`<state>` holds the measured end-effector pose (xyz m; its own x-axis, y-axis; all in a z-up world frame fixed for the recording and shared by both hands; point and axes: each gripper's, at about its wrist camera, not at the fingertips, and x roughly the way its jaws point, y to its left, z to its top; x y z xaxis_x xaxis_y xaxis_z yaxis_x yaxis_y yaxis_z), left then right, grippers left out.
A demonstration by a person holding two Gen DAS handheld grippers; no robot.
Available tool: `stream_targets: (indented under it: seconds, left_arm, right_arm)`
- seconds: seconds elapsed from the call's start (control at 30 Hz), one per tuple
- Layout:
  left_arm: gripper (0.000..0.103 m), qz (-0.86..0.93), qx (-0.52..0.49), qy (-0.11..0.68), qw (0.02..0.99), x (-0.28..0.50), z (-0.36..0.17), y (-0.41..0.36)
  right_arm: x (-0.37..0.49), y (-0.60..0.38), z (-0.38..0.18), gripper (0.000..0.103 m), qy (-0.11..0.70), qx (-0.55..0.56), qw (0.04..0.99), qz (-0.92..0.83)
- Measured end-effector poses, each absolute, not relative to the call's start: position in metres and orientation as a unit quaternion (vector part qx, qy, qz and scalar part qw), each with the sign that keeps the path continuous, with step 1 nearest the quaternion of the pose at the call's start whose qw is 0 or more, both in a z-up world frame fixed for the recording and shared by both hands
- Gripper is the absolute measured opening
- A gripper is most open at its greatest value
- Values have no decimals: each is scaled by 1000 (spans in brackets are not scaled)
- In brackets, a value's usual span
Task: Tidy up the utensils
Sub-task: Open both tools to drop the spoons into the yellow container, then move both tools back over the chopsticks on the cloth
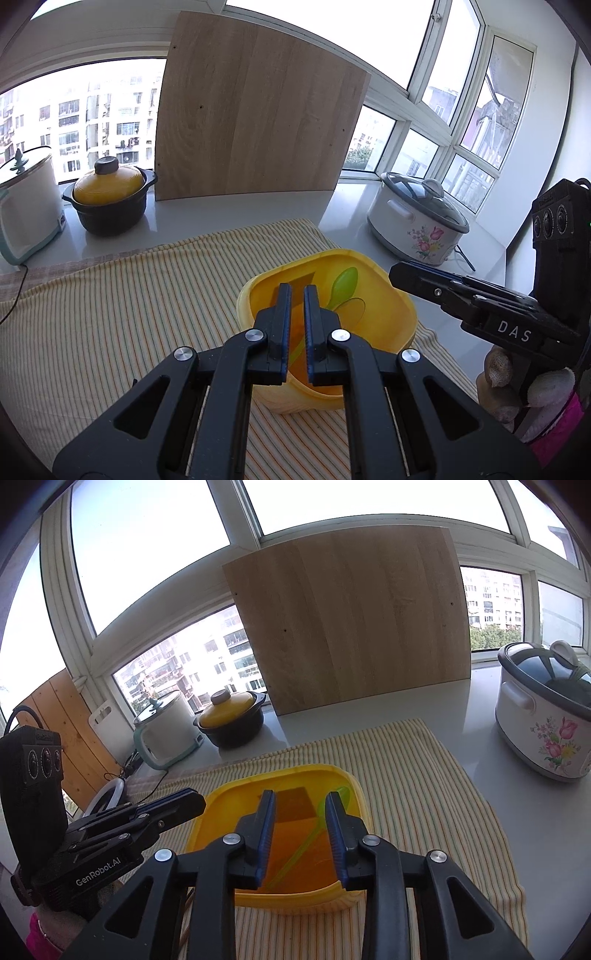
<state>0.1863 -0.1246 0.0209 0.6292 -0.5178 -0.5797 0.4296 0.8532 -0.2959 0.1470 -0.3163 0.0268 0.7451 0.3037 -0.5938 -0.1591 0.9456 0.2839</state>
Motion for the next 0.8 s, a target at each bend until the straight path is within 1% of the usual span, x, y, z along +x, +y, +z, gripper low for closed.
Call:
stream_targets:
  seconds: [0.27,0.33,0.37,0.4,0.6,0.67,0.7,0.73,0.8]
  left_arm:
    - [4,-242,-79,352,901,172,21,-78]
    - [12,-233,-73,356,902,166,20,-64]
    - [21,-229,-72,359,902,164,19,-58]
    - [25,-225,-72,360,903,161,18,-51]
    - [25,-196,-58,381,902,148,3,-15]
    - [25,-190,-51,390,900,146,-4,-6]
    - [25,-188,-49,394,898,145,-7,-2]
    - [25,-186,-47,400,896,144,-11,2]
    - [25,-184,-40,413,891,143,-19,9]
  right_arm:
    - [119,-294,33,29,339,94,924,152]
    - [111,-286,33,31,342,87,922,159]
    - [107,-282,32,31,344,86,921,163]
    - [103,-278,31,32,347,86,919,167]
    - [86,-251,14,33,379,78,902,192]
    - [80,-241,5,37,394,77,894,198]
    - [78,-237,1,41,400,77,891,201]
    - [76,-232,-4,44,406,78,887,205]
    - [73,-224,-14,44,421,77,881,204]
